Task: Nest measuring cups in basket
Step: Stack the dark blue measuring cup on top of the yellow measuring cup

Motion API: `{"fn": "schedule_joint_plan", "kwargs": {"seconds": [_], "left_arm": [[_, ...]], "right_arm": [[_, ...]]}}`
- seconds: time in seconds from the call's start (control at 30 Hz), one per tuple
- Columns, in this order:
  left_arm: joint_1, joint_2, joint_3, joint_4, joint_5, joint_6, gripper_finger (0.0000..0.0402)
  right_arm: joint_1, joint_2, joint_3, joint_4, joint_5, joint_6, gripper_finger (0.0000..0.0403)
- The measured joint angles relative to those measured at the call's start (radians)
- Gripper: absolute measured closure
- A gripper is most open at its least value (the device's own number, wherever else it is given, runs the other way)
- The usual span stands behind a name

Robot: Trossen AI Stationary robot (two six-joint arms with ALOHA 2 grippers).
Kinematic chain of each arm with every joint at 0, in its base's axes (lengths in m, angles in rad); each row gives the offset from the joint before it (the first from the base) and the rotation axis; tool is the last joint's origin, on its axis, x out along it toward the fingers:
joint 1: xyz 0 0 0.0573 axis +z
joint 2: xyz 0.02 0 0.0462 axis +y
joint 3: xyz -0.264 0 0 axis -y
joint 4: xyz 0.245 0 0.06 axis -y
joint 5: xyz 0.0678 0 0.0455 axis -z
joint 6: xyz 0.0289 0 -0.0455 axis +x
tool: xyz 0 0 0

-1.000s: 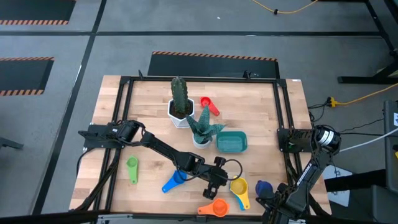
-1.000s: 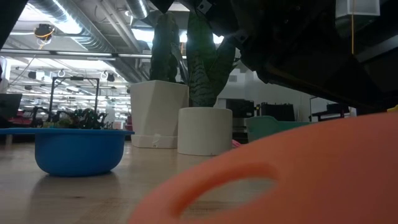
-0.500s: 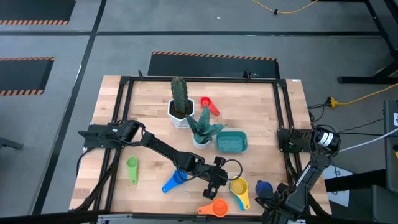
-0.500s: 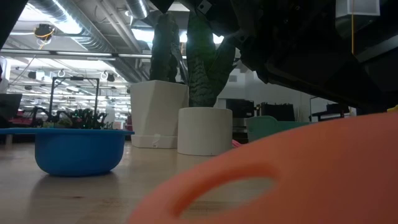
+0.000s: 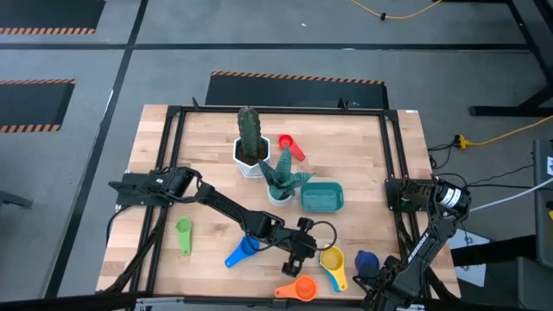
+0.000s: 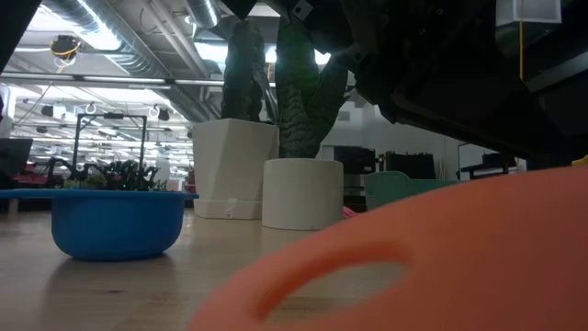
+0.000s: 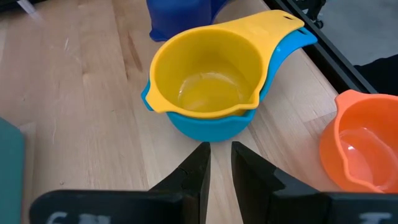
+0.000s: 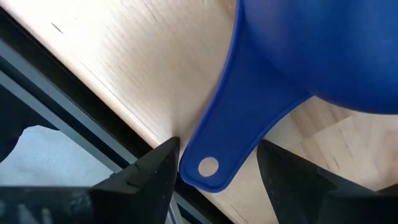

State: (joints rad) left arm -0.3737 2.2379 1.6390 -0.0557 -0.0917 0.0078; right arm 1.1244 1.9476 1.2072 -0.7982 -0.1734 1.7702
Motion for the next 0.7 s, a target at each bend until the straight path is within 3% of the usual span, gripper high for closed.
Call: {"fn": "schedule_joint_plan", "kwargs": {"seconds": [0.47,0.7], "left_arm": [[0.0,0.0,0.0,0.0,0.0,0.001,0.0344],[0.0,0.0,0.0,0.0,0.0,0.001,0.0344]], "right_arm": [[0.0,0.003,-0.002,0.003,0.003,-0.005,0.0183],[0.0,0.003,-0.002,0.005,0.005,-0.008,0.0226]]}}
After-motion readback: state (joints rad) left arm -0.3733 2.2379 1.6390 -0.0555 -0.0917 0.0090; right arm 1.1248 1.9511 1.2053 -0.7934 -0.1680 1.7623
